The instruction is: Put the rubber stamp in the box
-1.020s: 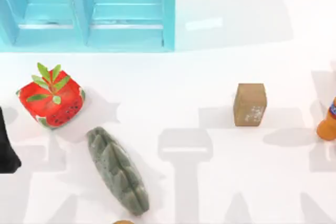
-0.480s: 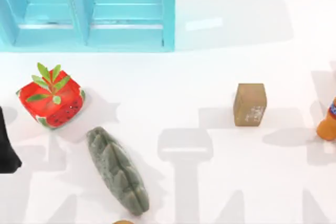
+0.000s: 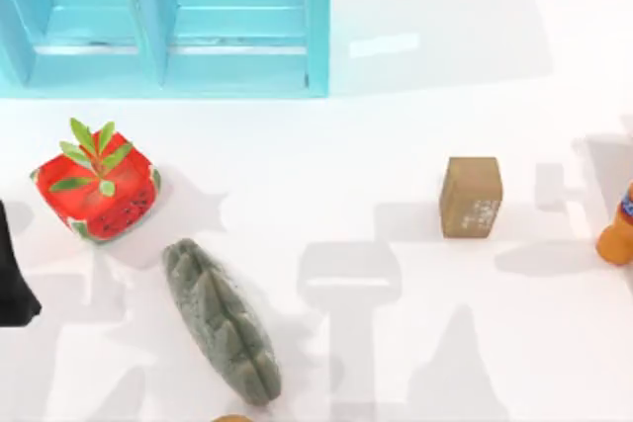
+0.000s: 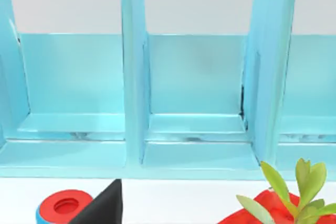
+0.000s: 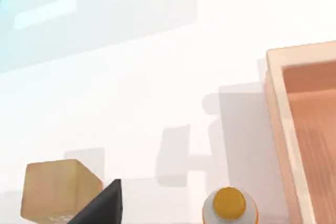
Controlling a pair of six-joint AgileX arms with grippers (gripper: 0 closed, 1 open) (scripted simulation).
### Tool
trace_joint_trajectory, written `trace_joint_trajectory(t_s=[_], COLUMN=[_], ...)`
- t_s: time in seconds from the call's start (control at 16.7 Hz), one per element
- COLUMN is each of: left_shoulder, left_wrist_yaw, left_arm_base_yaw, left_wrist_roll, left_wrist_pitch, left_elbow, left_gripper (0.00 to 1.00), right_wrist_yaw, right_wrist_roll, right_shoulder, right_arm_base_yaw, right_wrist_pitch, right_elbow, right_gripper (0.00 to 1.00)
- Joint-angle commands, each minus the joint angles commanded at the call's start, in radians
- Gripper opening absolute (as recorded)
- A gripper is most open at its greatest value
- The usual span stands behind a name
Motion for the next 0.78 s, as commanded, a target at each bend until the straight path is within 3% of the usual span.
trace_joint_trajectory(t_s=[0.42,0.78], left_shoulder=[0.000,0.000], left_wrist_yaw=[0.000,0.000], left_arm_base_yaw=[0.000,0.000], left_wrist_roll=[0.000,0.000], left_wrist_pitch=[0.000,0.000], left_elbow=[0.000,0.000], left_gripper=[1.00,1.00], right_wrist_yaw=[-0.008,-0.008], right_wrist_roll=[0.146,0.224], right_shoulder=[0.689,1.110], right_arm_base_yaw=[0.172,0.320], right_wrist_pitch=[-0.354,-0.603], right_elbow=[0.646,0.925], right_gripper=[1.00,1.00])
